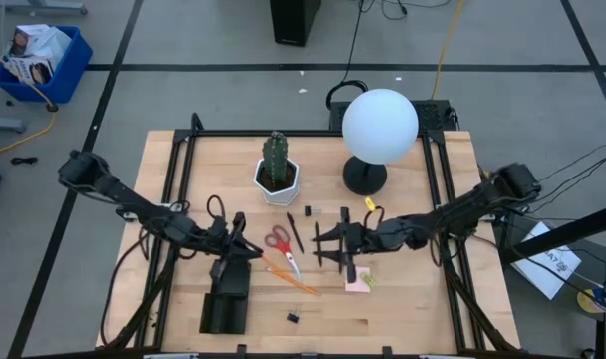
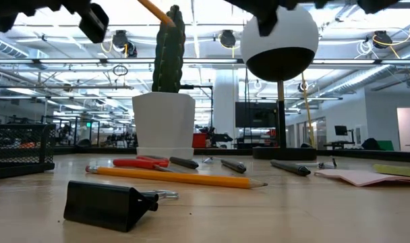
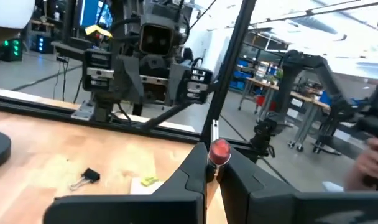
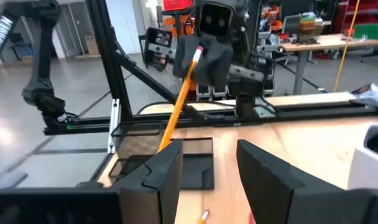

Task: Pick and place office supplies into organizer
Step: Put the top pencil in the desk organizer

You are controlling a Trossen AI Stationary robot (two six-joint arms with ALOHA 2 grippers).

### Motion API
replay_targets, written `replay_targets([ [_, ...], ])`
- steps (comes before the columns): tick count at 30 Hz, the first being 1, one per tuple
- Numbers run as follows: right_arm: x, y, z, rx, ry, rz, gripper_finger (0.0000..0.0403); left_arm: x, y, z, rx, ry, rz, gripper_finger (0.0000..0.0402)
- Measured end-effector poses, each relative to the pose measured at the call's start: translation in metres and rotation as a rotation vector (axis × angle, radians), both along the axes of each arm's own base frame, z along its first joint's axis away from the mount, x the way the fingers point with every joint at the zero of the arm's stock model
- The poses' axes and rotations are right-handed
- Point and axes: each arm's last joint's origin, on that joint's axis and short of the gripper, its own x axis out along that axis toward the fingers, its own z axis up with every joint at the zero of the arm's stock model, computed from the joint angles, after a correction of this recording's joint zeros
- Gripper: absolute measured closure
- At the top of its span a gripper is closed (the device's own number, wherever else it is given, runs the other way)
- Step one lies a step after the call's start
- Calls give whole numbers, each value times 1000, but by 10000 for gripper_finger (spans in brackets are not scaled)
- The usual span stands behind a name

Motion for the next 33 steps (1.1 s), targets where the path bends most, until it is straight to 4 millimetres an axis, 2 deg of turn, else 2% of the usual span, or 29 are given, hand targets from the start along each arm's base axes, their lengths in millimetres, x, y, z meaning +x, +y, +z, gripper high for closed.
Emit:
replay_targets([
  [8,-33,-12,-37,97,72,-13,260,-26,-6,13,-73,48,-94,380],
  [13,-45,-18,-51,153,49,-25,261,-43,-6,21,-87,58,-147,377],
  [23,-49,-21,-52,173,2,-26,261,-80,-2,29,-115,106,-189,380],
  [28,-49,-21,-52,172,3,-27,261,-96,-3,30,-72,136,-237,378],
  [33,-49,-21,-52,172,2,-26,261,-109,-5,51,34,228,-280,380],
])
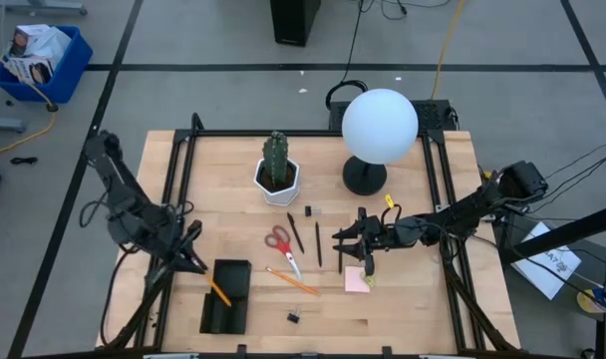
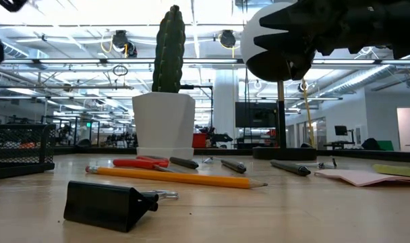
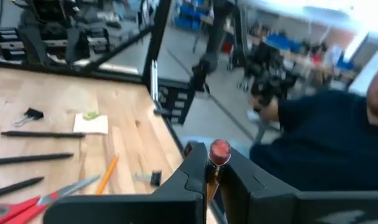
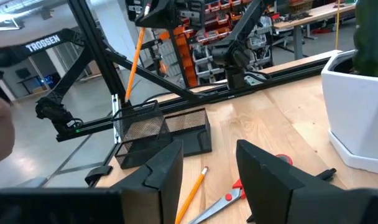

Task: Pick and place office supplies into organizer
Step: Put the top pencil in the desk organizer

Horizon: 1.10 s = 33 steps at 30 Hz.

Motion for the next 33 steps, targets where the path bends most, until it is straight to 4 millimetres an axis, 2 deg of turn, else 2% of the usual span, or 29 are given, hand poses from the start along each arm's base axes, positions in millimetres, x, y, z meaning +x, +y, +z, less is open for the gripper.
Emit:
replay_targets([
  [4,0,0,0,0,0,0,261,-8,-4,22,58,24,-67,380],
  [8,0,0,0,0,1,0,261,-11,-9,29,95,88,-89,380],
  [15,0,0,0,-1,1,0,261,-4,-24,12,182,217,-30,368],
  [23,0,0,0,-1,1,0,261,10,-49,-10,238,327,15,380],
  [29,0,0,0,-1,1,0,261,19,-68,-27,298,380,6,342],
  [33,0,0,0,-5,2,-1,261,24,-77,-31,293,369,-12,338],
])
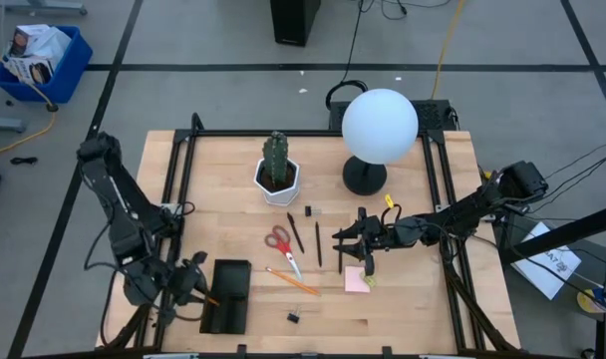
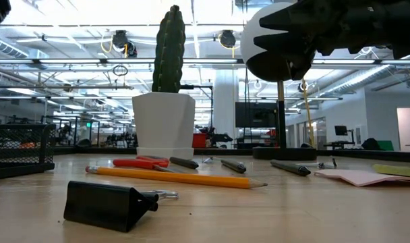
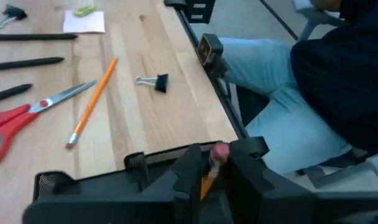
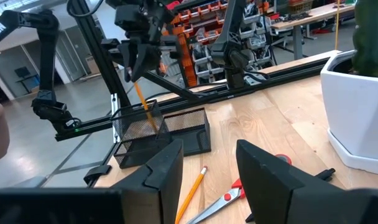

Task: Pick and place office supplies into organizer
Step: Put the top pencil in the desk organizer, then put the right pen in the desk organizer

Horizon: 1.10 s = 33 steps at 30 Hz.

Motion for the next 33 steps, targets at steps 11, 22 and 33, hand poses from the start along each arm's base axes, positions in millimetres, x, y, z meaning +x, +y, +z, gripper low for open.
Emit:
replay_targets([
  [11,0,0,0,0,0,0,261,2,-3,5,20,-70,-51,365],
  [22,0,0,0,0,1,0,261,0,1,11,-61,-61,-28,283],
  [33,0,0,0,0,1,0,261,10,11,13,98,-219,167,178],
])
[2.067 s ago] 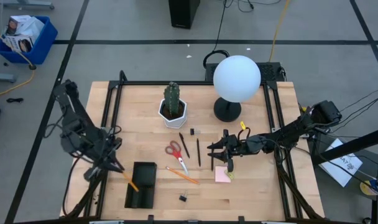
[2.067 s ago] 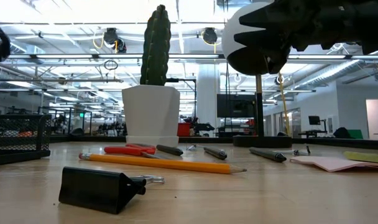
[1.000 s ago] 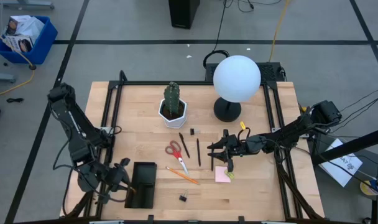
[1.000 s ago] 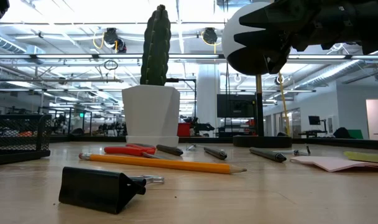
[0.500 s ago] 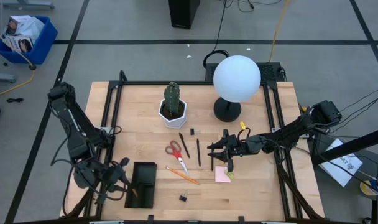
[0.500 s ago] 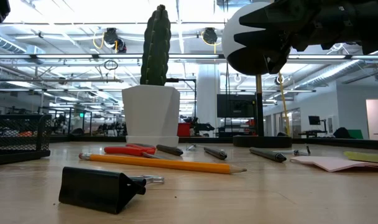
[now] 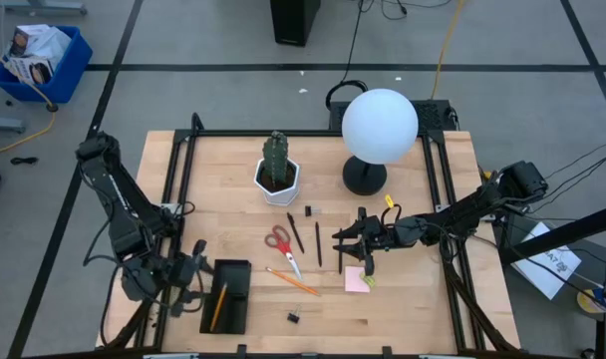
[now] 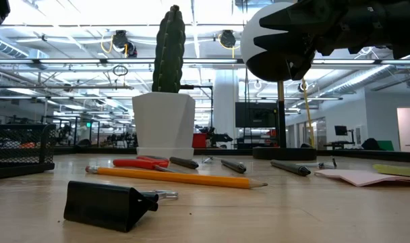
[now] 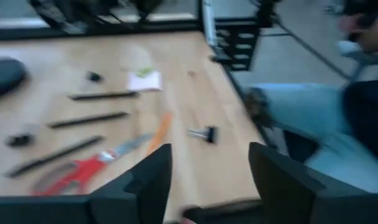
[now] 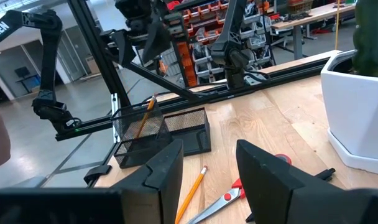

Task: Pick and place office supplies into organizer
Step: Put the right pen in the desk organizer

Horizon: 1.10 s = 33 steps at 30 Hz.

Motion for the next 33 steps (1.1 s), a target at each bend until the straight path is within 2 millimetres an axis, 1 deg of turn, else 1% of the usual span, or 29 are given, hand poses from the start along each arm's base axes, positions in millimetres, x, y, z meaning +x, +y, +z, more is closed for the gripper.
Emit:
replay_targets([
  [4,0,0,-2,-7,19,0,261,9,8,1,85,-41,67,150],
  [8,0,0,-4,-15,44,4,261,18,16,1,133,-60,146,147],
  [11,-1,0,-8,-2,82,3,261,25,23,1,168,-61,179,167],
  [14,-1,0,-10,19,112,-1,261,31,28,1,195,-61,193,207],
  [18,6,3,-6,-2,174,-4,261,40,36,4,210,-88,266,267],
  [21,14,6,-3,-13,290,-16,261,47,44,5,234,-98,311,292],
  [26,16,5,-2,6,492,-151,261,57,59,6,243,-93,402,308],
  [30,12,4,-8,168,562,-266,261,63,68,6,227,-88,457,309],
  [33,13,8,-16,204,591,-283,261,65,73,6,222,-84,484,309],
])
